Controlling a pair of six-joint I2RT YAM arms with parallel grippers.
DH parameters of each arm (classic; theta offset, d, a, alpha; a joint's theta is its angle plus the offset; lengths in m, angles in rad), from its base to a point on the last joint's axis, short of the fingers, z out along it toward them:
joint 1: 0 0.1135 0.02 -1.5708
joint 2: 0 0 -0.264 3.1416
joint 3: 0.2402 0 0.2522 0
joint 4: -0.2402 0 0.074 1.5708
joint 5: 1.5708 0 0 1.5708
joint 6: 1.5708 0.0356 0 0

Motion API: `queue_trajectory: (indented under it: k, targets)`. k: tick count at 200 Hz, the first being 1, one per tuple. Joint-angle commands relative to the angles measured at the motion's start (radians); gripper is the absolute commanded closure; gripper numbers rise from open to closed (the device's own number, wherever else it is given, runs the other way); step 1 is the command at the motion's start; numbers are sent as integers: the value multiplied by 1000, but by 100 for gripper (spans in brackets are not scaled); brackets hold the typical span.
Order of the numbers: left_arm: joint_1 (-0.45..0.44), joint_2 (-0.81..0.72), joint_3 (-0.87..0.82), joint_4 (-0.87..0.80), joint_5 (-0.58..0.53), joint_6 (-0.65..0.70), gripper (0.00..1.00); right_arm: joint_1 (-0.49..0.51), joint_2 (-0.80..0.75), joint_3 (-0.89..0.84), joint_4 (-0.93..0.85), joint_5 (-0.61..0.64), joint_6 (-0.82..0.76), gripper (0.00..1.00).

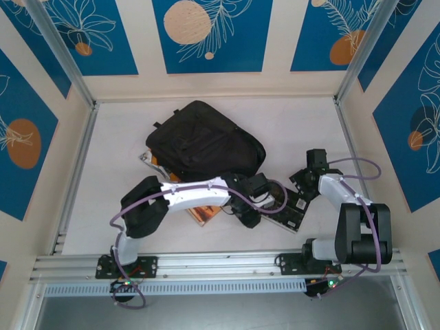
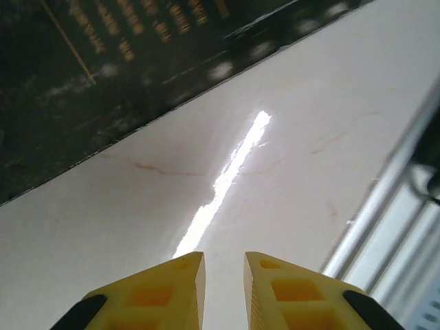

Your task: Pack books, pencil case, and school supplies into a backpack

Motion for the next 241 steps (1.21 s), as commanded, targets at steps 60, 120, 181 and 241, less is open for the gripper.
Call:
queue_trajectory:
  k: [60, 120, 181, 241]
  targets:
    - [115, 135, 24, 86, -72, -112, 79, 167, -37, -80, -139, -53, 21, 39]
    - [147, 166, 112, 66, -63, -116, 76, 305, -142, -113, -220, -80, 16, 39]
    - [230, 87, 20, 116, -31, -165, 73, 469, -233, -178, -196, -223, 37, 39]
    - [270, 28, -26, 123, -28, -185, 71, 616, -228, -202, -59, -381, -24, 41]
